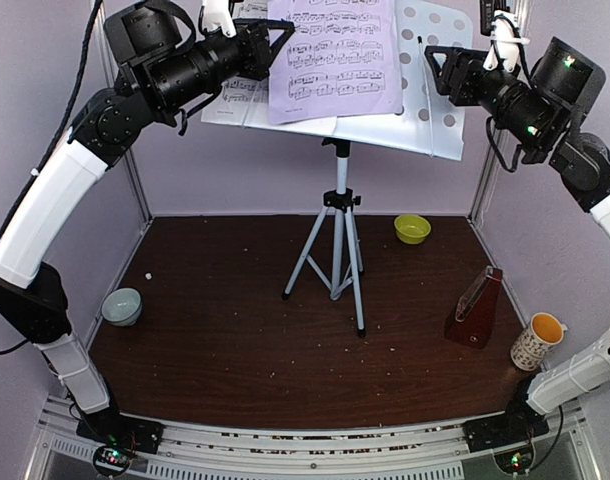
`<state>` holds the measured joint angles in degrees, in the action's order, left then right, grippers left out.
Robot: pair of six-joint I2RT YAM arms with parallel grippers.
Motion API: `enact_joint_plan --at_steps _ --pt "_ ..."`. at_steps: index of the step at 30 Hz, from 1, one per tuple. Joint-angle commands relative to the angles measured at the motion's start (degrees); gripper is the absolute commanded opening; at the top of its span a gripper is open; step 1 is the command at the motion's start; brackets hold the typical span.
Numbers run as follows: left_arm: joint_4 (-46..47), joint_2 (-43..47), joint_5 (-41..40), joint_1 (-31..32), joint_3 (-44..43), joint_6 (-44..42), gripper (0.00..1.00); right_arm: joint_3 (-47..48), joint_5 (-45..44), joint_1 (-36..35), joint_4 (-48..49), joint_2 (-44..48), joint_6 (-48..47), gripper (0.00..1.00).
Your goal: Set up the instrument practice props
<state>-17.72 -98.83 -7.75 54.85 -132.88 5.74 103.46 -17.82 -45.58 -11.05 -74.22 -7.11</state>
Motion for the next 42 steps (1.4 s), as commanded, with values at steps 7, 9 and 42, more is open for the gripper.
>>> enact_joint_plan --at_steps 7,9,42 --pt "1.9 0.3 0.3 0.5 -1.1 -0.3 0.00 -1.3 1.0 0.9 -2.4 -0.2 14.0 0.63" --pt "2.1 0.3 0.3 0.5 -1.0 -0.6 0.00 -1.2 1.8 1.4 -2.9 -0.4 16.0 0.62" --pt "2.4 1.6 -6.5 1.7 1.3 -2.8 0.00 -14.0 6.7 3.8 13.6 2.4 23.0 0.00"
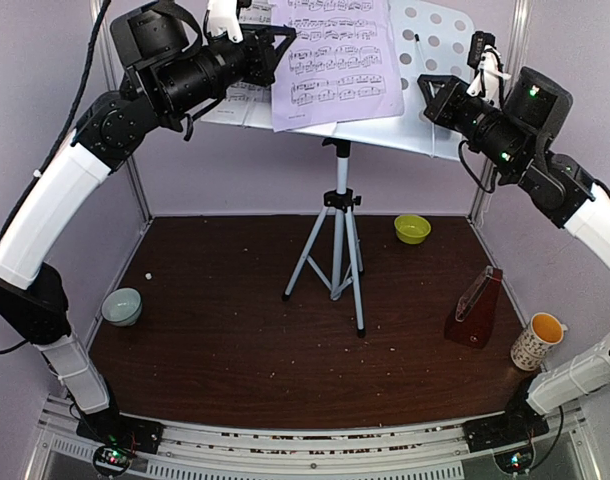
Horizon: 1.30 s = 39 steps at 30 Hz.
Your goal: Set up the instrument practice props
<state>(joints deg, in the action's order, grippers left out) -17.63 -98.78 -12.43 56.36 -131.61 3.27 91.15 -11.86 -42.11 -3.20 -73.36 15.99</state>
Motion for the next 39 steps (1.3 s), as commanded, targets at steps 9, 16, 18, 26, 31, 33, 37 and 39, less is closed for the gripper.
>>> enact_joint_plan --at_steps 9,16,18,26,31,33,37,39 --pt "0.1 -1.5 0.2 0.2 -4.8 -0.7 0.00 -4.9 4.9 0.4 12.6 2.4 -1.9 0.00" --pt "-1.2 -5.3 1.8 0.2 -10.0 -1.6 0.00 -5.2 7.5 0.4 13.9 2.3 -2.2 0.00" --pt "-1.5 -6.3 1.9 0.1 -11.1 -1.5 0.00 -5.4 7.8 0.4 14.3 2.4 -2.3 0.00" --pt "-0.7 -8.4 2.0 0.2 -12.2 -1.3 0.00 -6.5 8.2 0.3 15.4 3.0 -2.9 0.00" --pt "-0.7 -8.7 1.4 0.2 -12.9 -0.8 0.00 -7.1 7.1 0.3 16.3 3.4 -2.9 0.00" --pt "-0.9 -8.2 -0.8 0.2 -12.7 -0.5 0.00 -7.6 6.3 0.2 16.6 3.7 -2.7 0.00" --pt "-0.3 -6.3 -2.5 0.2 -11.3 -0.4 0.00 -7.9 5.1 0.2 16.9 3.9 -2.6 0.00" --pt "0.4 -4.8 -2.8 0.4 -9.8 -0.4 0.00 -7.8 5.3 0.3 17.0 3.8 -2.7 0.00"
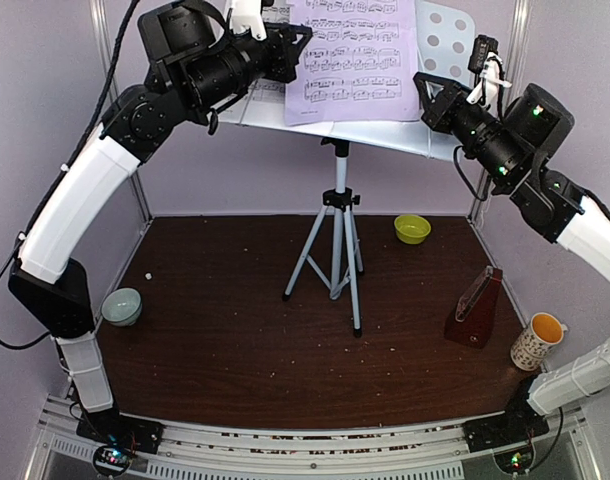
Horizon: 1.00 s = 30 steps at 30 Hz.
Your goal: Set up the instrument practice props
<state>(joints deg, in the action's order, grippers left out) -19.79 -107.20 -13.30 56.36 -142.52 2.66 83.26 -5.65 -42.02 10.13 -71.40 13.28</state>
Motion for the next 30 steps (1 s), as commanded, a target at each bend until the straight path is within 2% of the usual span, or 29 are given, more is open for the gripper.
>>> enact_joint_plan --at_steps 1,9,17,21,30 --pt "3.0 4.3 -2.3 0.8 1.8 -0.1 0.00 0.0 -1.0 0.2 3.7 1.9 0.0 0.00" --pt "2.4 6.2 -7.3 2.3 3.6 -1.4 0.00 -0.8 -1.6 0.2 4.5 2.3 0.0 0.00" --pt "-0.1 2.9 -2.0 2.3 -0.1 -2.6 0.00 -3.0 3.3 0.0 7.8 3.1 -2.9 0.00" --pt "-0.7 2.1 -2.1 2.3 -0.8 -2.6 0.00 -4.0 4.0 0.0 8.7 3.4 -4.1 0.00" --pt "0.8 -1.5 4.8 2.3 -3.0 -2.0 0.00 -4.8 4.5 0.0 9.7 3.3 -4.6 0.00"
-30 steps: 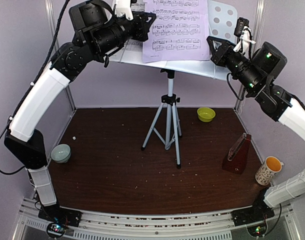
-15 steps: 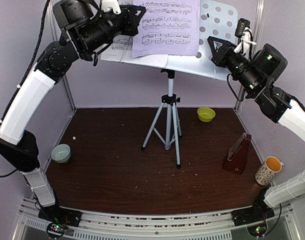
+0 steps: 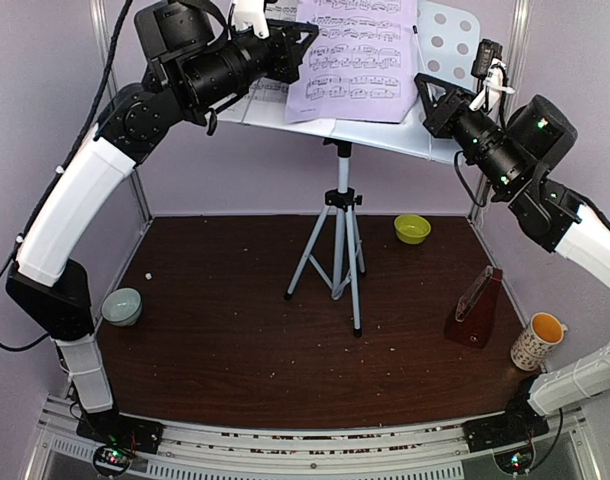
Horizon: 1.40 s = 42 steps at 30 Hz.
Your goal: Set up the instrument practice props
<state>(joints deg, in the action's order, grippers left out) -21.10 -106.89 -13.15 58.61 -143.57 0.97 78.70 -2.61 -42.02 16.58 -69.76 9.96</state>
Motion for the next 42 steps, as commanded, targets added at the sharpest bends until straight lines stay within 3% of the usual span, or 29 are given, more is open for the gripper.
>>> enact_joint_plan --at_steps 1,8,17,26,34,42 --pt "2.4 -2.0 5.3 0.0 -2.0 -0.2 0.00 -0.3 1.5 -0.1 3.2 1.8 -1.3 0.00" --pt "4.1 -3.6 9.4 0.0 -2.8 0.6 0.01 -0.6 1.5 -0.1 3.3 2.0 -1.7 0.00" --pt "4.1 -3.6 9.5 0.2 -3.0 0.9 0.47 -0.7 1.5 -0.1 3.5 2.1 -1.7 0.00" --pt "3.6 0.0 3.5 1.7 2.2 -0.7 0.66 -0.9 1.4 -0.1 3.7 2.3 -1.8 0.00" --pt "6.4 4.1 -0.6 2.5 10.2 0.9 0.97 -1.1 1.2 -0.1 3.6 2.2 -2.1 0.00" --pt "10.2 7.5 -1.5 2.9 19.5 1.3 0.98 -1.0 1.3 0.0 3.5 2.2 -2.2 0.00"
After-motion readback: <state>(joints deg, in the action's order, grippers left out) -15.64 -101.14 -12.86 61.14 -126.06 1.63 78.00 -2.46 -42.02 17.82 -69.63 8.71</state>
